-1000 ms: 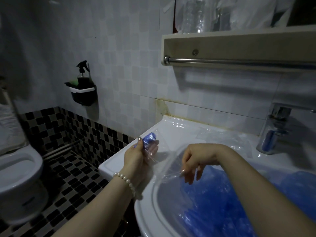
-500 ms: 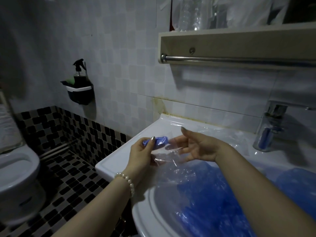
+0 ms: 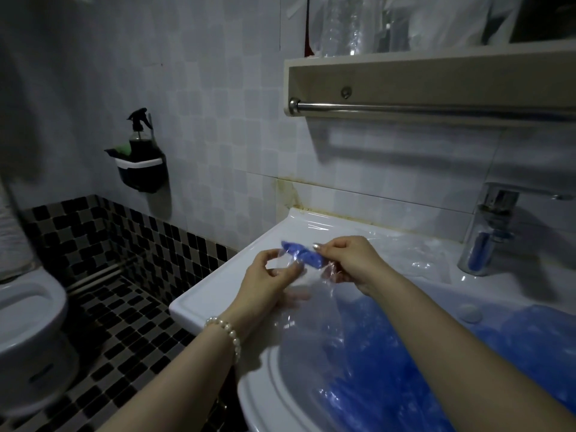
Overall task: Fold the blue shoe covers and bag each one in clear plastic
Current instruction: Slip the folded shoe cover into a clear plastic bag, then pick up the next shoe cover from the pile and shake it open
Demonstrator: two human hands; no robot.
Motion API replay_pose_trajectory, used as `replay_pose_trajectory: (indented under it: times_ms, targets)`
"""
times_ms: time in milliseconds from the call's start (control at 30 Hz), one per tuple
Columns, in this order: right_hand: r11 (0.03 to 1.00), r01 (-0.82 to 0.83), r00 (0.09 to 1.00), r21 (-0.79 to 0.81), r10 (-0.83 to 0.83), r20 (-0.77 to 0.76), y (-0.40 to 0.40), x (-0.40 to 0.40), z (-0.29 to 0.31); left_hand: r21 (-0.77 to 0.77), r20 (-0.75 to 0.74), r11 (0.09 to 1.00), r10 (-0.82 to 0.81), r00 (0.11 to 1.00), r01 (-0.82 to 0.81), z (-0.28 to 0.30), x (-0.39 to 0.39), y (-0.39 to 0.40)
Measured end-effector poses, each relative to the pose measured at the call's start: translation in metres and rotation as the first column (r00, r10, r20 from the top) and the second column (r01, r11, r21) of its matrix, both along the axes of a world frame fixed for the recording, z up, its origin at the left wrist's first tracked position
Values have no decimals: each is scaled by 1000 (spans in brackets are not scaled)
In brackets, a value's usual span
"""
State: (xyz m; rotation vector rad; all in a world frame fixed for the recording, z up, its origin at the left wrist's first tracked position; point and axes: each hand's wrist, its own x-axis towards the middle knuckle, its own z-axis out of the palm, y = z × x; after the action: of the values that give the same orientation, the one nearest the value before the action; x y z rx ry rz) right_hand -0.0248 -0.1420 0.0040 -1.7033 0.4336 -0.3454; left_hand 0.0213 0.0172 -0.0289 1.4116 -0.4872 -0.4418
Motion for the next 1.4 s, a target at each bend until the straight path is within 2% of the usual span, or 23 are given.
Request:
replay_pose_trajectory:
  times_ms: [100, 167, 333, 533, 667, 733, 800, 867, 933, 967, 1033, 1100, 1167, 1233, 1267, 1333, 1367, 1400]
  targets:
    - [979, 147, 986, 139, -156, 57, -16, 0, 4, 99, 31, 992, -78, 997, 74, 1, 1, -1]
    - [967, 198, 976, 162, -209, 57, -28, -2, 3, 117, 54, 991, -67, 996, 60, 1, 2, -1]
    - [965, 261, 964, 17, -262, 41, -50, -5, -6, 3, -40, 1000, -13, 999, 13, -1, 6, 1]
    - [966, 218, 969, 137, -231, 90, -64, -5, -10, -39, -113, 998, -51, 992, 47, -4, 11, -3]
    - [951, 248, 954, 184, -273, 125, -63, -5, -1, -18, -143, 1000, -10, 990, 7, 1, 15, -11]
    - [952, 267, 947, 151, -288, 140, -60, -6, 9, -47, -201, 997, 49, 978, -59, 8, 19, -20]
    - [964, 267, 955, -5, -263, 134, -57, -13, 23, -60, -226, 993, 84, 970, -100, 18, 25, -32]
    - [940, 162, 986, -301, -164, 20, -53, -27, 40, -16, -227, 999, 33, 973, -38, 26, 31, -46]
    - [824, -92, 971, -559, -50, -235, -48, -45, 54, 121, -196, 991, -27, 980, 52, 30, 32, -57]
    - [756, -229, 930, -614, -17, -368, -45, -53, 58, 212, -140, 975, -34, 990, 64, 30, 31, -60]
    - [635, -442, 817, -634, -7, -577, -42, -66, 58, 382, 60, 924, -23, 998, -2, 28, 28, -63]
    - [540, -583, 691, -606, -63, -721, -40, -72, 47, 462, 270, 879, -11, 963, -119, 23, 27, -60]
    - [501, -665, 567, -554, -143, -811, -39, -71, 33, 446, 379, 874, 8, 925, -191, 20, 27, -52]
    - [508, -693, 523, -511, -133, -842, -37, -66, 24, 406, 419, 898, -16, 908, -171, 18, 24, -44]
    - [509, -685, 560, -521, -90, -824, -36, -62, 23, 391, 431, 909, -44, 901, -143, 18, 21, -39]
    - [535, -585, 738, -610, 39, -674, -36, -56, 26, 359, 427, 932, -108, 898, -58, 19, 15, -25]
    - [591, -491, 832, -640, 103, -544, -35, -53, 30, 318, 402, 948, -141, 905, 6, 20, 12, -18]
    - [692, -384, 906, -612, 152, -396, -33, -52, 34, 252, 367, 965, -171, 914, 79, 21, 8, -11]
